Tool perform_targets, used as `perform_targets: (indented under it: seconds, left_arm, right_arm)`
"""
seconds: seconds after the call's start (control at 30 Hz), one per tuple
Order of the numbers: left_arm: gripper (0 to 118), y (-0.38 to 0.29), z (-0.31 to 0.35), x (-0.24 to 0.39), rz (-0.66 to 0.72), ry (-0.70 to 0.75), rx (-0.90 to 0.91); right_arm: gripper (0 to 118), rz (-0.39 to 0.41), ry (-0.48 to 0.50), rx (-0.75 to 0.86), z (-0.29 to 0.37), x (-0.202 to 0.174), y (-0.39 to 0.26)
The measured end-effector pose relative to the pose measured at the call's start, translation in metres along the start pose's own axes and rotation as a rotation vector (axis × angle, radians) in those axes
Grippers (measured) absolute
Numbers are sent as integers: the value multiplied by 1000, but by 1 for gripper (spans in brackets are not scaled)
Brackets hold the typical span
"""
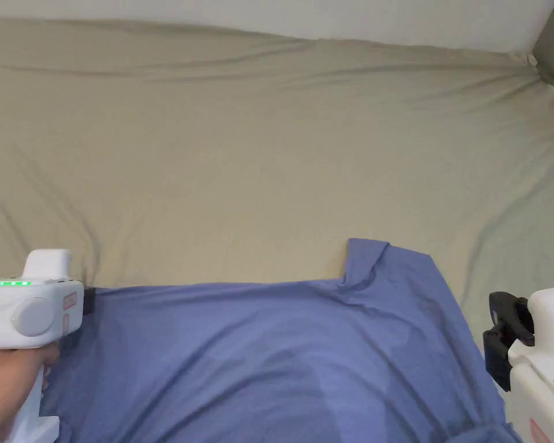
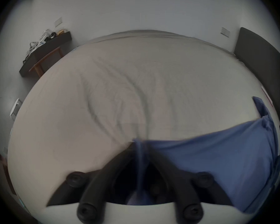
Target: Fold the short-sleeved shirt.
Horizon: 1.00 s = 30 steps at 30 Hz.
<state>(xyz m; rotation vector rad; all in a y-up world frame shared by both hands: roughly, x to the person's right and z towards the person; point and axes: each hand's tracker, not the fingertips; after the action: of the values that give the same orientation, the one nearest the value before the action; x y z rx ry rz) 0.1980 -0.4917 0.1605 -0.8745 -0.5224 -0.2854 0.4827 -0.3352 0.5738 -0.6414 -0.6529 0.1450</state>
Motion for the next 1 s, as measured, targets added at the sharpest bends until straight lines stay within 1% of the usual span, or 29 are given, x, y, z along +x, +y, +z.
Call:
perform_targets:
  seconds: [0.03,0.07,0.1,0.13,0.23,0.27,0.3,0.33,0.37,0.4,0.43,0.47,0.53,0.6,0.7,0.73,0.77,0.83,0.87,0.9,0.93,0.97,1.0]
  left_arm:
    - [1,2,7,7,13,23,5]
    - [1,3,16,8,-3,45,12]
    - [1,6,28,8,-19,13,62]
    - [1,6,42,11,-24,14,103]
    - [1,10,79,20,-114,37,186]
    - [1,10,93,25,-145,43,217]
    - [1,10,106,30,-166,46,243]
    - [1,9,118,34,-181,44,264]
    - [1,8,124,34,-194,43,284]
    - [1,6,133,37,-199,61,276]
    - [1,4,141,41,-208,81,286]
    - [1,1,147,41,-202,83,300]
    - [1,-5,158,40,-197,70,314]
    - [1,-12,169,41,-187,60,319]
    - [1,-19,171,38,-169,58,303]
    - [1,-21,170,38,-168,59,298]
    - [1,-22,165,37,-173,59,294]
    - [1,-24,161,37,-195,85,277]
    - [1,-24,159,36,-192,90,272]
    - [1,-25,157,34,-185,88,269]
    - [1,-25,156,32,-171,86,263]
    - [1,-25,154,31,-161,87,257]
    - [1,-24,153,31,-155,89,251]
  right_arm:
    - [2,-1,1,1,-2,2,1]
    - [2,-1,0,4,-4,4,2]
    - [2,0,-2,4,-7,8,4]
    - [2,-3,-1,2,-10,12,6]
    - [2,-46,29,-25,-27,28,15]
    - [3,-59,43,-56,-37,34,17]
    - [9,-72,68,-98,-50,39,19]
    - [38,-82,73,-129,-61,43,20]
    - [71,-95,90,-167,-77,47,19]
    - [97,-103,90,-195,-92,49,17]
    - [108,-125,119,-222,-110,52,12]
    - [108,-140,141,-267,-130,54,8]
    - [108,-150,120,-372,-170,53,-4]
    - [108,-151,122,-464,-208,54,-21]
    - [108,-126,73,-522,-247,51,-45]
    - [106,-111,67,-554,-257,49,-52]
    - [101,-105,67,-582,-266,48,-57]
    - [99,-137,91,-571,-266,47,-62]
    - [94,-185,141,-547,-262,48,-60]
    - [79,-209,173,-531,-255,48,-57]
    - [48,-198,177,-512,-248,45,-53]
    - [17,-106,123,-486,-244,40,-50]
    - [6,-37,117,-461,-240,35,-46]
